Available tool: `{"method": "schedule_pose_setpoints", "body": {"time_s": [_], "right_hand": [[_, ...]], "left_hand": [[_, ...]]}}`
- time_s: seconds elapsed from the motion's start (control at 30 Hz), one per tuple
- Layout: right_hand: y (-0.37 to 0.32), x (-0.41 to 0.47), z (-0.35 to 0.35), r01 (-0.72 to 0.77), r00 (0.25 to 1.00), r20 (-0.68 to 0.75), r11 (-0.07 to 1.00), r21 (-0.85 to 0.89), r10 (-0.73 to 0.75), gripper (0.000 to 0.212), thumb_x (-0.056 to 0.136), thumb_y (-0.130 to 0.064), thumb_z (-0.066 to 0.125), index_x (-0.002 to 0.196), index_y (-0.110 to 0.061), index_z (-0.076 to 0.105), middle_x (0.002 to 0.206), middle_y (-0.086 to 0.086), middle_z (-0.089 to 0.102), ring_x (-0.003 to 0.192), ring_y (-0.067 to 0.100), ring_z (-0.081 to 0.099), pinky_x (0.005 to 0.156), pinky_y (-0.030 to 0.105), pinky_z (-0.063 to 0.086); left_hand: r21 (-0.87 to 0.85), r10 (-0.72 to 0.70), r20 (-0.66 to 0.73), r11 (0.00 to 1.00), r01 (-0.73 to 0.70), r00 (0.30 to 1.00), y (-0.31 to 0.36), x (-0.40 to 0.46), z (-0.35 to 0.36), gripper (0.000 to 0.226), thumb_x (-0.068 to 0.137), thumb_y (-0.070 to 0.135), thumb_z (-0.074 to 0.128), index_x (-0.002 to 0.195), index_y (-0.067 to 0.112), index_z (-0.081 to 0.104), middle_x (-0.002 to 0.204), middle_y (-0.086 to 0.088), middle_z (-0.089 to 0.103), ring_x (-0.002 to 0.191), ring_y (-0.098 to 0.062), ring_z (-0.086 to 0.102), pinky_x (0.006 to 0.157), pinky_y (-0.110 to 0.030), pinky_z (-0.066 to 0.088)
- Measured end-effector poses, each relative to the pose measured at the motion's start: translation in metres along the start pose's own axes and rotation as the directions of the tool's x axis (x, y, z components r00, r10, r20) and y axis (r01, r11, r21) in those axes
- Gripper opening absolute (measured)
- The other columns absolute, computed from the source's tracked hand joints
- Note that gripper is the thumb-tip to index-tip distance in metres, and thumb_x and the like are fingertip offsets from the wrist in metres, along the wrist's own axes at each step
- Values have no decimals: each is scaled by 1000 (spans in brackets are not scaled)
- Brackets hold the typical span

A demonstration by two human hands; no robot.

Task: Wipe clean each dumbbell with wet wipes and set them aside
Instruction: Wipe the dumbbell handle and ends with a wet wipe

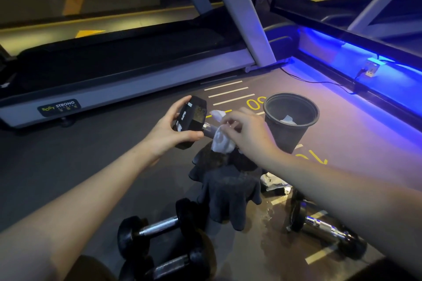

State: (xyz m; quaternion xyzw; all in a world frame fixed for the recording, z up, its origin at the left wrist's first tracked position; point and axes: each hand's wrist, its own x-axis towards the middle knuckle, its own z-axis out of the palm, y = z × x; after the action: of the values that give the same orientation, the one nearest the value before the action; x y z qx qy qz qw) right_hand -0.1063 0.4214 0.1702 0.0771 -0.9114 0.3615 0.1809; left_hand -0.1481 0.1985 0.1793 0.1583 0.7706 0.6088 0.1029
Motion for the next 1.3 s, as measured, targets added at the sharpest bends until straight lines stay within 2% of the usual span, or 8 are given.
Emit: {"method": "schedule_pose_setpoints", "body": {"time_s": [0.17, 0.27, 0.37, 0.53, 0.73, 1.07, 1.2, 1.3], "right_hand": [[-20, 15, 21, -1, 1000, -5, 981, 195, 2, 13, 82, -16, 74, 89, -27, 72, 87, -2, 59, 76, 11, 59, 74, 34, 51], [-25, 16, 26, -43, 999, 20, 965, 260, 39, 27, 80, -13, 73, 100, -27, 63, 88, -4, 60, 73, 12, 58, 70, 29, 50], [-21, 17, 31, -121, 992, 75, 964, 235, 106, 42, 77, -21, 79, 109, -28, 53, 92, -9, 61, 81, 11, 57, 70, 25, 49], [-10, 21, 34, -109, 987, 133, 980, 166, 87, 48, 75, -27, 82, 119, -21, 63, 108, -5, 68, 99, 10, 61, 87, 26, 50], [-11, 29, 46, -76, 992, 113, 983, 166, 58, 20, 75, -24, 77, 91, -22, 66, 84, -5, 71, 82, 15, 65, 76, 34, 54], [-13, 53, 31, -64, 905, 424, 997, 43, 40, 26, 76, -34, 76, 81, -10, 67, 72, 2, 67, 69, 17, 59, 66, 32, 49], [-18, 58, 21, -70, 874, 482, 998, 0, 61, 27, 77, -32, 77, 77, -7, 65, 63, -2, 52, 62, 12, 44, 52, 22, 37], [-23, 55, 23, -68, 882, 466, 997, -21, 70, 28, 76, -33, 78, 74, -9, 64, 63, -2, 56, 61, 14, 49, 54, 26, 38]], "left_hand": [[12, -11, 12, 1000, 11, 1000, 1, -1, -2, 93, 54, 39, 85, 134, 62, 43, 133, 0, 53, 119, -9, 56, 75, -15, 53], [19, -16, 9, 1000, 16, 1000, 0, 0, -4, 94, 54, 39, 86, 135, 62, 42, 135, 1, 52, 125, -5, 51, 80, -17, 52], [27, -21, 1, 999, 21, 1000, -2, 0, -5, 93, 59, 33, 86, 136, 61, 42, 135, 2, 53, 129, -9, 49, 83, -19, 51], [21, -11, 19, 1000, 11, 1000, 0, 0, -4, 96, 54, 39, 86, 136, 60, 42, 133, 1, 55, 121, -9, 57, 81, -17, 54], [21, 11, 32, 1000, -12, 999, 3, 2, -2, 90, 65, 26, 84, 139, 55, 42, 131, 7, 59, 117, -7, 60, 79, -15, 52], [44, -3, 67, 999, 0, 998, 3, 0, -4, 96, 60, 27, 85, 138, 55, 37, 125, 8, 59, 110, -9, 64, 78, -20, 53], [51, -3, 63, 999, -1, 998, 4, 0, -1, 98, 53, 35, 84, 137, 56, 38, 123, 10, 60, 109, -5, 64, 79, -20, 53], [52, -14, 52, 999, 12, 999, 3, 1, -3, 98, 52, 37, 85, 136, 57, 39, 128, 4, 57, 112, -5, 62, 81, -19, 53]]}}
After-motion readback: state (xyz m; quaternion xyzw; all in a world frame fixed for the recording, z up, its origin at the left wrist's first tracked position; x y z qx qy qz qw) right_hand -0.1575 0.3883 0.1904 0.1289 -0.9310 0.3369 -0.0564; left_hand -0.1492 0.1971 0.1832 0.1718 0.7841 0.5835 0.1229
